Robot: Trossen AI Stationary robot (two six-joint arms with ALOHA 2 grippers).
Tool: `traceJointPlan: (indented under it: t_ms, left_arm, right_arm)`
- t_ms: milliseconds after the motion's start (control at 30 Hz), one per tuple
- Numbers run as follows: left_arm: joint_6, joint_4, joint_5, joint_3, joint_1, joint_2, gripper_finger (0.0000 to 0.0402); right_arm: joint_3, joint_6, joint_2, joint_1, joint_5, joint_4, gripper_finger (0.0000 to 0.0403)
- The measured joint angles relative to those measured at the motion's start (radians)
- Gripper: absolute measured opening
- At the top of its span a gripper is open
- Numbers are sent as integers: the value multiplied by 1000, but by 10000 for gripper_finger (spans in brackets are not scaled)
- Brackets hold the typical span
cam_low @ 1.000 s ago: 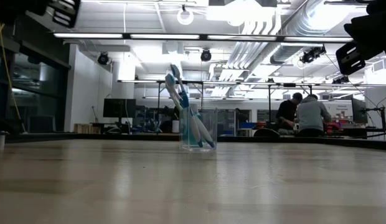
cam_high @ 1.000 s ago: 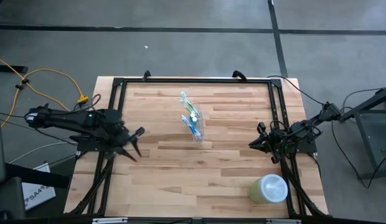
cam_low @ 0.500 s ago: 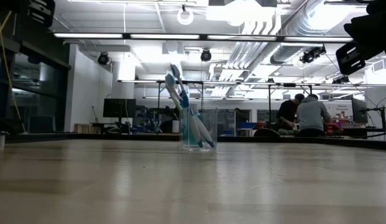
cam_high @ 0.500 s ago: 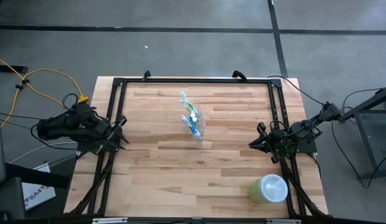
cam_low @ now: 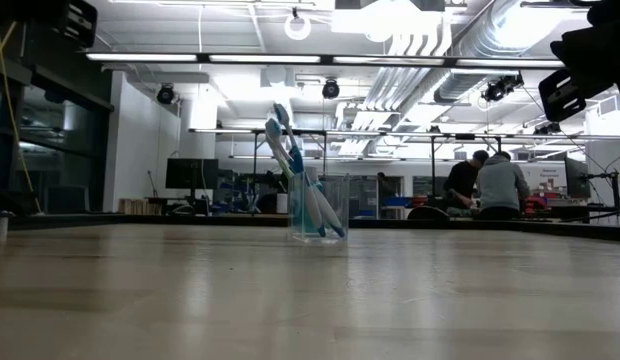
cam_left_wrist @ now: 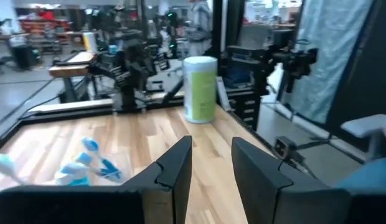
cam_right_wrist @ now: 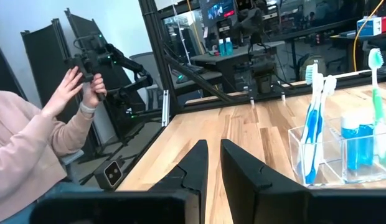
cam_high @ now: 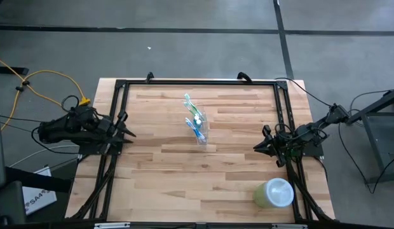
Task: Pick & Place toothbrushing station
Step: Return to Home Position
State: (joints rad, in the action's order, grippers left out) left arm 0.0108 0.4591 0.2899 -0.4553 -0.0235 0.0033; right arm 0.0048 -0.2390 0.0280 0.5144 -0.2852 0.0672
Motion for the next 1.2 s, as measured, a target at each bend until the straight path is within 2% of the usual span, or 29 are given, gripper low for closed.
traceJointPlan:
  t_ms: [333, 500, 900, 1200]
  left_arm:
    - [-1, -8, -81, 0, 0, 0, 110]
    - [-14, -22, -83, 9, 0, 0, 110]
    - [-56, -312, -85, 239, 0, 1, 110]
    - [-72, -429, -88, 331, 0, 1, 110]
  right_arm:
    - [0, 0, 0, 0, 0, 1, 36]
    - [0, 0, 0, 0, 0, 1, 36]
    - [0, 0, 0, 0, 0, 2, 36]
    - [0, 0, 0, 0, 0, 3, 36]
